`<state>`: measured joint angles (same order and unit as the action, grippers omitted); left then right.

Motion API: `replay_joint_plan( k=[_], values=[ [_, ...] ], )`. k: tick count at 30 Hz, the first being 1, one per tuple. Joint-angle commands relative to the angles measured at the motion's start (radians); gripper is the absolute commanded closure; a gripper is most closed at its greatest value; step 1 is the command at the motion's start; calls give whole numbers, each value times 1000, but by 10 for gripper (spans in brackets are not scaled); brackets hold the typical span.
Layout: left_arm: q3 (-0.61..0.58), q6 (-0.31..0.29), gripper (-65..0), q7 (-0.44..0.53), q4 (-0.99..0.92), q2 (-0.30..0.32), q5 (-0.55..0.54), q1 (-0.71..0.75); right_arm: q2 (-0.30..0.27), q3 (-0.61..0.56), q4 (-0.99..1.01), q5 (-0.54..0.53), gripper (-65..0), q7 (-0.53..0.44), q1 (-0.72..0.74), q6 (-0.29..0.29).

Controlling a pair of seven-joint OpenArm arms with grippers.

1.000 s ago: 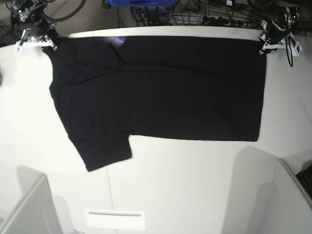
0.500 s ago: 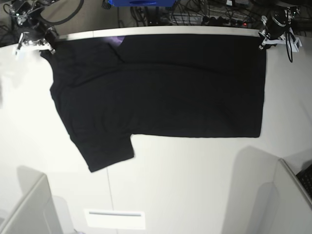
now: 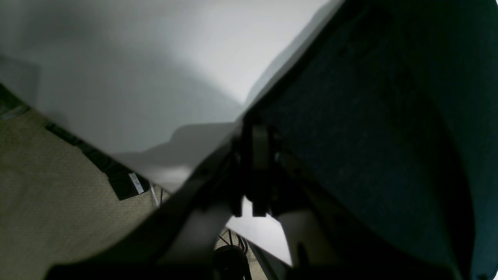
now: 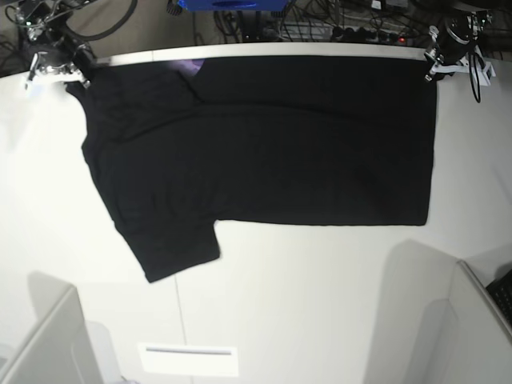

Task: Fold the T-shirt properly
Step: 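Pull the shirt further toward the robot, then open both grippers, then reach both grippers down to the hem corners of the shirt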

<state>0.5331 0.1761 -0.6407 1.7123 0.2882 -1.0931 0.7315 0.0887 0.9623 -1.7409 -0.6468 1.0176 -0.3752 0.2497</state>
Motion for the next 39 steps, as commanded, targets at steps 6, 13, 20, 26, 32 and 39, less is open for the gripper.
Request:
replay_joint_plan(
  k=[6,13,20,26,32,39],
  values=[
    [51,7,-341,-5,10,-2,6,18,-8,11,-18,-11,-290,-15,-15,4],
    [158,7,-530,-6,10,-5,11,20,-7,31,-50,-12,-290,-24,-29,4],
    [269,7,-510,-6,36,-2,4,24,-14,113,-178,-12,-293,-24,-20,4],
    [287,6,-505,-6,222,-2,6,10,-56,-6,-227,-11,-294,-15,106,6],
    [279,6,-181,-95,220,50,11,-137,-163,-348,-115,-6,-291,-24,301,-29],
    [278,6,0,-330,208,55,14,-326,-257,-563,352,-6,-327,-142,663,-186]
  ],
)
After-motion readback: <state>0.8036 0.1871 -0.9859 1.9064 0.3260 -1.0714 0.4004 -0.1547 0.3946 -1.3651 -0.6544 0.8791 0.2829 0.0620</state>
